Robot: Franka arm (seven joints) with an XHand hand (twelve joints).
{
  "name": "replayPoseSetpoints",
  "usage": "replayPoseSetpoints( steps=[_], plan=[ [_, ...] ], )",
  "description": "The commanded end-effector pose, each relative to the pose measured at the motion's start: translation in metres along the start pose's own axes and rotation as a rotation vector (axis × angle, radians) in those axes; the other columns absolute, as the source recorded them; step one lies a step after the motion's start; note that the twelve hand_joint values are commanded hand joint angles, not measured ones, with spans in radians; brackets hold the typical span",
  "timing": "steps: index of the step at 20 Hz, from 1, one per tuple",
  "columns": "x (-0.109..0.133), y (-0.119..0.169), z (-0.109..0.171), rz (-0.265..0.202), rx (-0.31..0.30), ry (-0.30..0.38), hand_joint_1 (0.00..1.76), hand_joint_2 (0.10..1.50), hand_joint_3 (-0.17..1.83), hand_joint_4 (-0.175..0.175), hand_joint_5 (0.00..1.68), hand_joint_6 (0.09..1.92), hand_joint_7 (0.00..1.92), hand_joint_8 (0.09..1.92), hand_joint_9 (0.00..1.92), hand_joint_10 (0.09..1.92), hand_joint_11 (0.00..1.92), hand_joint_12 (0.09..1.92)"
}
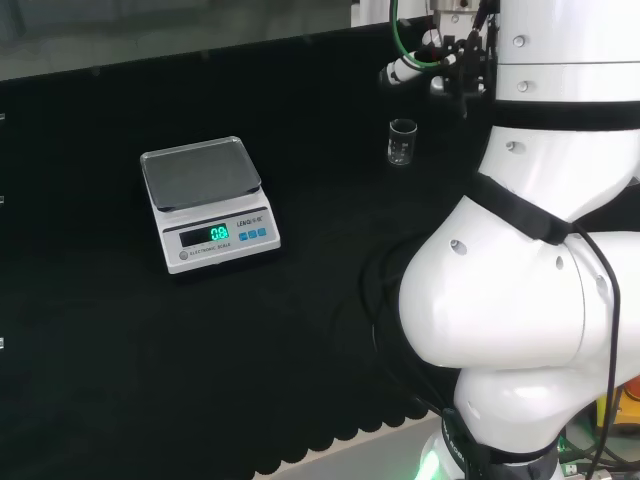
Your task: Pick up the beaker.
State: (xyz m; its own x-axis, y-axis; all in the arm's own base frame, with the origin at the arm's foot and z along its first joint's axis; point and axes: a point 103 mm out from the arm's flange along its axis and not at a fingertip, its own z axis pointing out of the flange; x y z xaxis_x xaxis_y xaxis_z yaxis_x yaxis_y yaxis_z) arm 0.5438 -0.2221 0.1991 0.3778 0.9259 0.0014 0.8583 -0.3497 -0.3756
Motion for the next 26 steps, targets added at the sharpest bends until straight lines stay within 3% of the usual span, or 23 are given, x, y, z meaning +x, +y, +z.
replayPoseSetpoints(
  steps=[1,26],
  plan=[
    [0.013,0.003,0.010,0.003,0.025,0.036,0.28,0.82,0.08,-0.134,0.42,0.09,0.25,0.75,0.35,0.83,0.49,1.42],
    [0.019,0.020,0.073,0.016,0.113,-0.101,0.30,0.83,0.07,-0.133,0.41,0.09,0.24,0.75,0.34,0.83,0.48,1.42]
  ],
)
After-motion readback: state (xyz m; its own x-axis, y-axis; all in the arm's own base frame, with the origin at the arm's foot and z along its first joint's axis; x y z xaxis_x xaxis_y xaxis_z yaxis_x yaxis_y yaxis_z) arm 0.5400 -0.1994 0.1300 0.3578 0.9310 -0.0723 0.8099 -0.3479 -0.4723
